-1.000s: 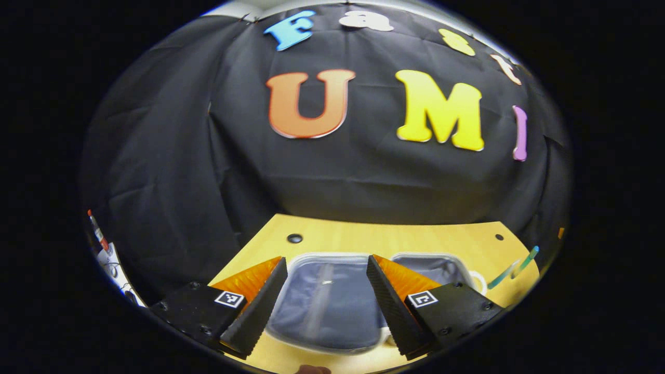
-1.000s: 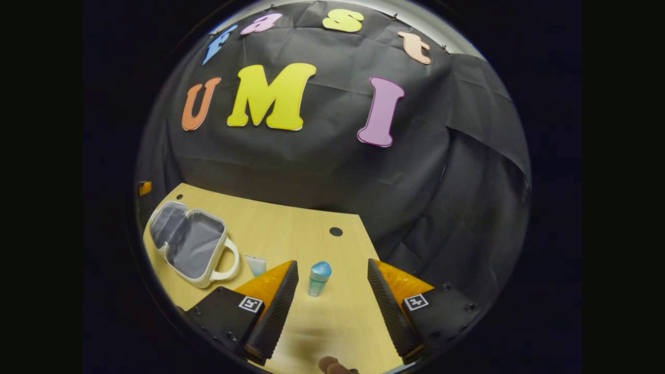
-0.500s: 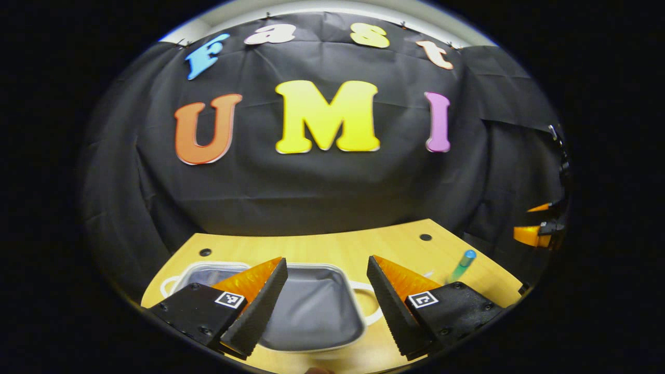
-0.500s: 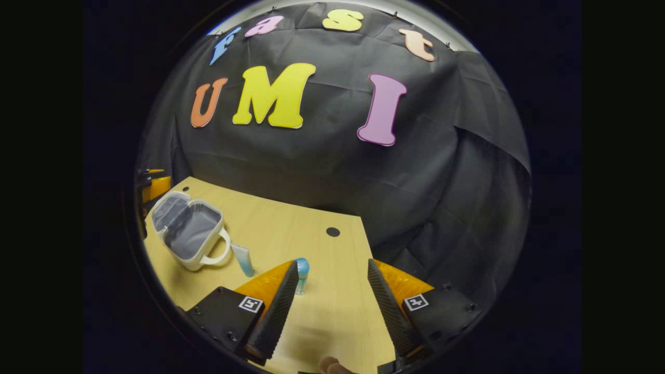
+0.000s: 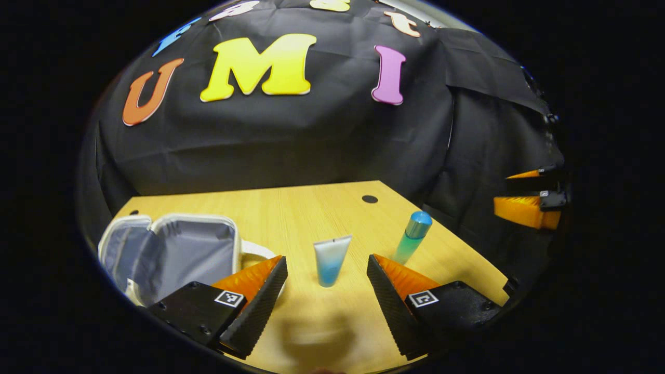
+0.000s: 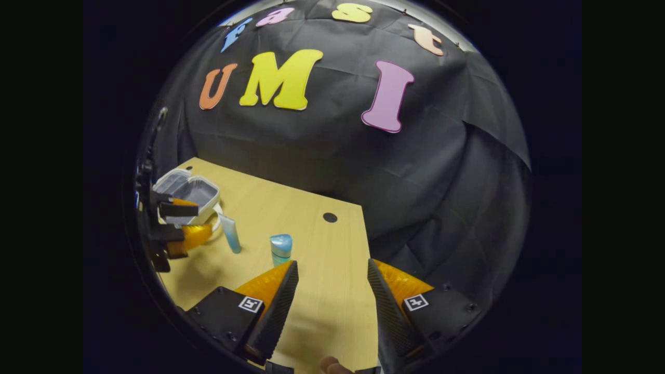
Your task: First open the suitcase, pack the skin care products into it, and then close the suitcase.
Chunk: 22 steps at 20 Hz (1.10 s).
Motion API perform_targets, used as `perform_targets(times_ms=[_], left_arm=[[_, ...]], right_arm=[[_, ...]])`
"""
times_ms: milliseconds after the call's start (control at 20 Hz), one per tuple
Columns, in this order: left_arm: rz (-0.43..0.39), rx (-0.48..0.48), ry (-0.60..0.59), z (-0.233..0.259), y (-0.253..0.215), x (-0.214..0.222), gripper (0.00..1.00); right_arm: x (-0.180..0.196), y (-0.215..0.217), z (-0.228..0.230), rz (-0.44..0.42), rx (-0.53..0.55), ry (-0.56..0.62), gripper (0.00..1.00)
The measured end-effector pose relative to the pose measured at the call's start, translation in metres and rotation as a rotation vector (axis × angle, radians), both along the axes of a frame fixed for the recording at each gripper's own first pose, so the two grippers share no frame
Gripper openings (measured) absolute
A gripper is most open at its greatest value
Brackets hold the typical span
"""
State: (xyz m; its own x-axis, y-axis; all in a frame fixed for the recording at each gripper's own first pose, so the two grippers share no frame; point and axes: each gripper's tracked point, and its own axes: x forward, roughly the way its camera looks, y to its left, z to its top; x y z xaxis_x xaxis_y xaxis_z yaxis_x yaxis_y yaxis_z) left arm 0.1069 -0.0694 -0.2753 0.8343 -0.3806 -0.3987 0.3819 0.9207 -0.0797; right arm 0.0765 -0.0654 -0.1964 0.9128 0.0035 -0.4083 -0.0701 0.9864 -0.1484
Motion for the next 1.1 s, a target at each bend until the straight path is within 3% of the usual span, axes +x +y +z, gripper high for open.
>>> perform_targets(times_ms=[250, 450, 550, 700, 800, 850, 950, 1000, 1100], left_arm=[[0.109, 0.022, 0.061, -0.064, -0.015, 0.046, 0.98], [0.198, 0.07, 0.084, -0.089, -0.008, 0.067, 0.91], [0.205, 0.044, 0.083, -0.092, -0.012, 0.073, 0.82], [0.205, 0.037, 0.099, -0.095, -0.014, 0.077, 0.59], [0.201, 0.072, 0.116, -0.097, -0.011, 0.077, 0.55], [0.184, 0.069, 0.133, -0.096, -0.013, 0.074, 0.47], [0.154, 0.061, 0.154, -0.086, -0.014, 0.062, 0.46], [0.138, 0.043, 0.142, -0.074, -0.016, 0.058, 0.51], [0.111, 0.039, 0.108, -0.046, -0.015, 0.047, 0.45]], right_arm=[[0.002, -0.007, -0.029, 0.029, 0.021, 0.039, 0.8], [0.004, -0.011, -0.048, 0.044, 0.01, 0.058, 0.8], [0.005, -0.012, -0.055, 0.046, 0.008, 0.068, 0.8], [0.009, -0.007, -0.061, 0.055, 0.019, 0.077, 0.79], [0.01, 0.008, -0.058, 0.093, 0.072, 0.07, 0.8], [0.012, 0.015, -0.059, 0.111, 0.089, 0.065, 0.8], [0.02, 0.03, -0.063, 0.139, 0.102, 0.064, 0.79], [0.026, 0.039, -0.065, 0.153, 0.108, 0.066, 0.79], [0.038, 0.058, -0.069, 0.175, 0.132, 0.07, 0.79]])
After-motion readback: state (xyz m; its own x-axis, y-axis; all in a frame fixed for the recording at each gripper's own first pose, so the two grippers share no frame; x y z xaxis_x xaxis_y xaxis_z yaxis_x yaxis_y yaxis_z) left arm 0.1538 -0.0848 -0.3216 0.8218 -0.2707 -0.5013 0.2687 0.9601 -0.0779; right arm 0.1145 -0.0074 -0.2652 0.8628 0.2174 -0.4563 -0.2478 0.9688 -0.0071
